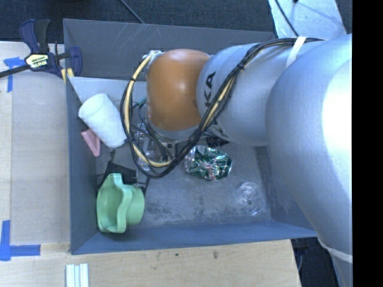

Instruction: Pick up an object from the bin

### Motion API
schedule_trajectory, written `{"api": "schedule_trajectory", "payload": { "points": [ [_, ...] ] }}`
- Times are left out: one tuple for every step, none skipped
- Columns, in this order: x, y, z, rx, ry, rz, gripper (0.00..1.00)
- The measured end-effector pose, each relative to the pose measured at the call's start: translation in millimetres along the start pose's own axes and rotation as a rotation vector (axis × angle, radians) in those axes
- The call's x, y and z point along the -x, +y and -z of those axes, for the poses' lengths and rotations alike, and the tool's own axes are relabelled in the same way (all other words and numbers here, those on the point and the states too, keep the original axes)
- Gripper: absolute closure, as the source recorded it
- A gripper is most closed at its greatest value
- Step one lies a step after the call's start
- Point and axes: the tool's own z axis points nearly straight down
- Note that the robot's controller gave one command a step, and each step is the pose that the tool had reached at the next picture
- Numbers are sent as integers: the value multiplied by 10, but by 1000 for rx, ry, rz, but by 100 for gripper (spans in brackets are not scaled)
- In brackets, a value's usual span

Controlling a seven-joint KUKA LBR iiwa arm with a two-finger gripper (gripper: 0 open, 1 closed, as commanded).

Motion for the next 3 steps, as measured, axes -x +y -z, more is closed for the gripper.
{"api": "schedule_trajectory", "payload": {
  "points": [
    [-138,13,-236,-1,-23,174,0],
    [-402,441,-654,1,-2,470,100],
    [-402,440,-654,1,-2,470,100]
  ]
}}
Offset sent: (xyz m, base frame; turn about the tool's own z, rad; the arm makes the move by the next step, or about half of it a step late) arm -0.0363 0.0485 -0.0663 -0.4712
